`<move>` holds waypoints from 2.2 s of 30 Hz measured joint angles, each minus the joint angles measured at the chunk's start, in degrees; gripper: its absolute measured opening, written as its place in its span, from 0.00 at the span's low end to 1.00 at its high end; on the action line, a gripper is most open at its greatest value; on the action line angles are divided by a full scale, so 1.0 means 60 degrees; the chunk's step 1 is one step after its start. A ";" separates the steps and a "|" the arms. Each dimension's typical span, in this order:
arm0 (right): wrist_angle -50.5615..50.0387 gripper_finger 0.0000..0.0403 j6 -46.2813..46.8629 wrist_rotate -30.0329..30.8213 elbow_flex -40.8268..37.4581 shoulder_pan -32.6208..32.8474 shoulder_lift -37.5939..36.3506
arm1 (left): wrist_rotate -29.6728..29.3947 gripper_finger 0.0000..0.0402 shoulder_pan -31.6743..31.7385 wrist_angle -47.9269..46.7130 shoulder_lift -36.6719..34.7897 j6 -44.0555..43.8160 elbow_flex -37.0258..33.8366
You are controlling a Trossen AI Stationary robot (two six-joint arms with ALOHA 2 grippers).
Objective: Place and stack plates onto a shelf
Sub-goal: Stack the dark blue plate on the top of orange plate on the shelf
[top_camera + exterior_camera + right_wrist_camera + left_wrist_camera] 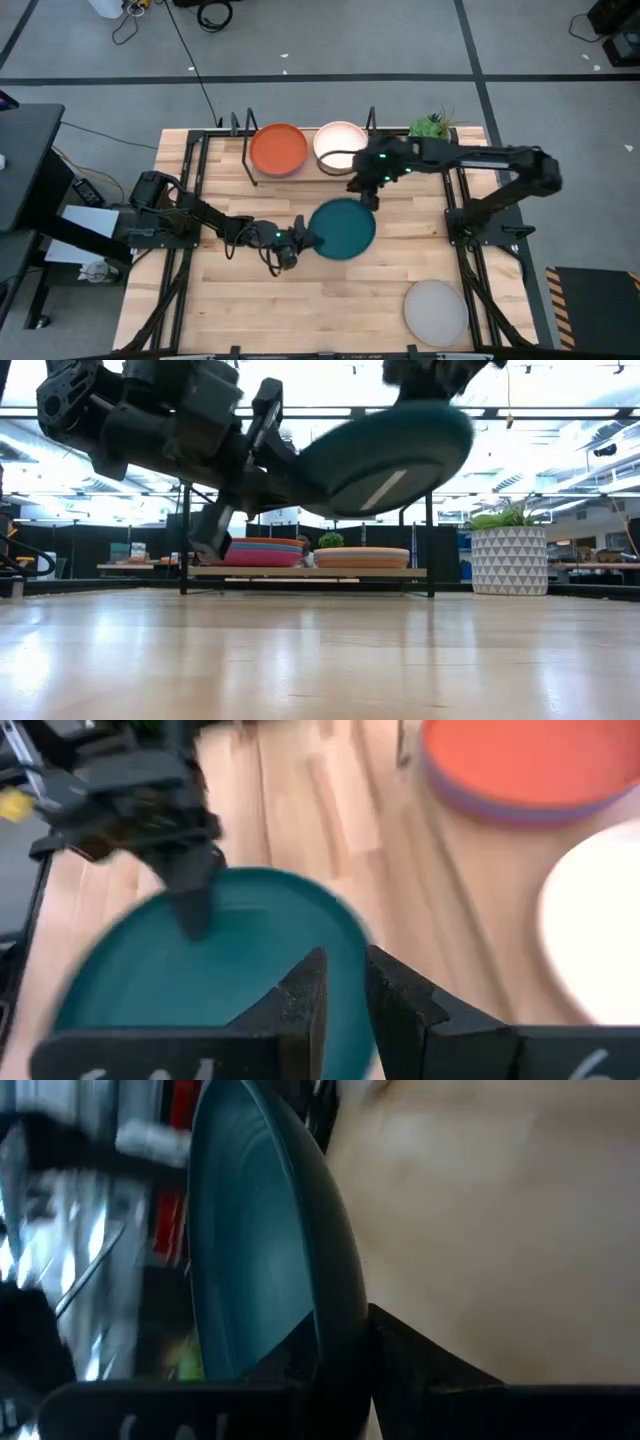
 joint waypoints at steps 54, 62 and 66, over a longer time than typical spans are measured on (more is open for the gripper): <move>-0.0078 0.19 -0.0372 0.2706 -0.0011 0.1643 -0.0162 | -0.2900 0.10 0.4159 -0.9991 -0.4164 -0.6596 0.1182; -0.0082 0.19 -0.0372 0.2432 -0.0011 0.1653 -0.0162 | -0.3574 0.12 0.4415 -0.9983 -0.3421 -0.5713 0.1180; -0.0085 0.19 -0.0372 0.2404 -0.0011 0.1653 -0.0162 | -0.3850 0.22 0.4409 -0.9943 -0.3254 -0.5589 0.1180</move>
